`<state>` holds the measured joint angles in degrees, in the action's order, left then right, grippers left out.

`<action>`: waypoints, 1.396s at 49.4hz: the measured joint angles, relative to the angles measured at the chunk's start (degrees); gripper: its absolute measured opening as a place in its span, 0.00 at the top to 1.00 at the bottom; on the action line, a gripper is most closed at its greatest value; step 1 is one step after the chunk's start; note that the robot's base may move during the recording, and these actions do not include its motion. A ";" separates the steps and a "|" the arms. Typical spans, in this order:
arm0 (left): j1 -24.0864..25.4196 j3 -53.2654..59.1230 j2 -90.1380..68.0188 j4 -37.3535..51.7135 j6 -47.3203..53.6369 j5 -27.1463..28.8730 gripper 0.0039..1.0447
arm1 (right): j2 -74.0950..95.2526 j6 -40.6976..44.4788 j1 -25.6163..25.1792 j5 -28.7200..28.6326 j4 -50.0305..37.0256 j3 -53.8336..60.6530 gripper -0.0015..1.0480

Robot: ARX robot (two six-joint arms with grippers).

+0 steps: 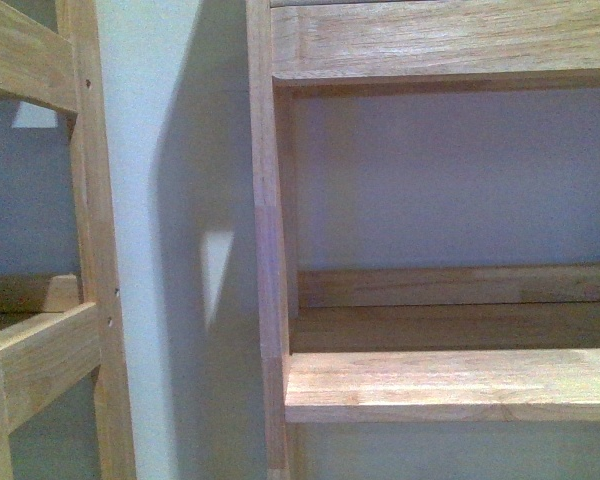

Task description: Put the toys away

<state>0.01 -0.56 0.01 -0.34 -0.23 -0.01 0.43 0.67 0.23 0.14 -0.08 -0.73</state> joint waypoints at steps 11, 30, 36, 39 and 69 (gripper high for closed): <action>0.00 0.00 0.00 0.00 0.00 0.00 0.06 | 0.00 0.00 -0.02 0.00 0.00 0.00 0.97; 0.00 0.00 0.00 0.00 0.00 0.00 0.06 | 0.00 0.00 -0.04 -0.02 0.00 0.00 0.65; 0.00 0.00 0.00 0.00 0.00 0.02 0.06 | 0.00 0.00 -0.04 0.00 0.00 0.00 0.41; 0.00 0.00 0.00 0.00 0.00 0.02 0.06 | 0.00 0.00 -0.04 0.00 0.00 0.00 0.30; 0.00 0.00 0.00 0.00 -0.02 0.02 0.06 | 0.00 -0.04 -0.04 -0.02 0.00 0.00 0.06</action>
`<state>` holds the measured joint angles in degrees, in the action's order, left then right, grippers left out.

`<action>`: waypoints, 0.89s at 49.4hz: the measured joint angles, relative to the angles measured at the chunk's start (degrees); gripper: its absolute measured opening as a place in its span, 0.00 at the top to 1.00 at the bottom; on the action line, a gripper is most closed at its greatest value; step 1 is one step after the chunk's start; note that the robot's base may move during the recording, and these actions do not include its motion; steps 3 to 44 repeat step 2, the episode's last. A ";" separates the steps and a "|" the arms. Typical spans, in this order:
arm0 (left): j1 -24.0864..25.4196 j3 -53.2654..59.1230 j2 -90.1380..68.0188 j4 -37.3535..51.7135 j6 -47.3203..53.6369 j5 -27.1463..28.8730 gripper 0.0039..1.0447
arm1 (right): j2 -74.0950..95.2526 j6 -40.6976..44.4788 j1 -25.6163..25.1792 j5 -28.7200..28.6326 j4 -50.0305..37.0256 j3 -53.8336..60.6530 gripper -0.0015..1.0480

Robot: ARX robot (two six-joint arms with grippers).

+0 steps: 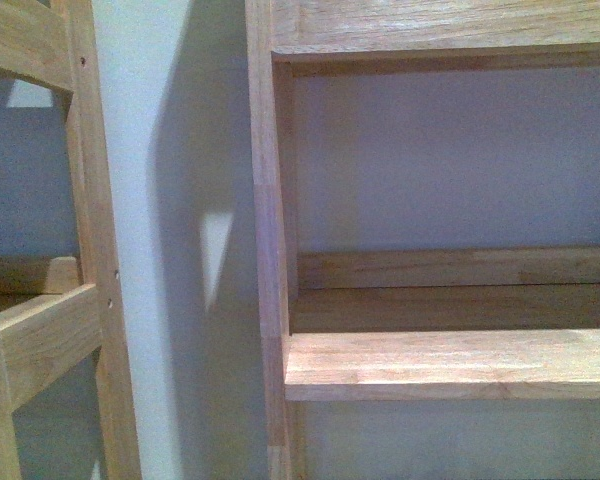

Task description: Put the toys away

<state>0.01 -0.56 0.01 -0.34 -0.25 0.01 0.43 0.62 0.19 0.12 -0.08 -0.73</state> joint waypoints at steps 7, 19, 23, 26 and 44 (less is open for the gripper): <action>0.00 0.00 0.00 0.00 0.02 0.00 0.06 | 0.00 0.00 0.00 0.02 0.00 0.00 0.06; 0.00 0.00 0.00 0.00 0.02 0.00 0.06 | 0.00 0.00 0.00 0.02 0.00 0.00 0.06; 0.00 0.00 0.00 0.00 0.02 0.00 0.06 | 0.00 0.00 0.00 0.02 0.00 0.00 0.06; 0.00 0.00 0.00 0.00 0.02 0.00 0.06 | 0.00 0.00 0.00 0.02 0.00 0.00 0.06; 0.00 0.00 0.00 0.00 0.02 0.00 0.06 | 0.00 0.00 0.00 0.02 0.00 0.00 0.06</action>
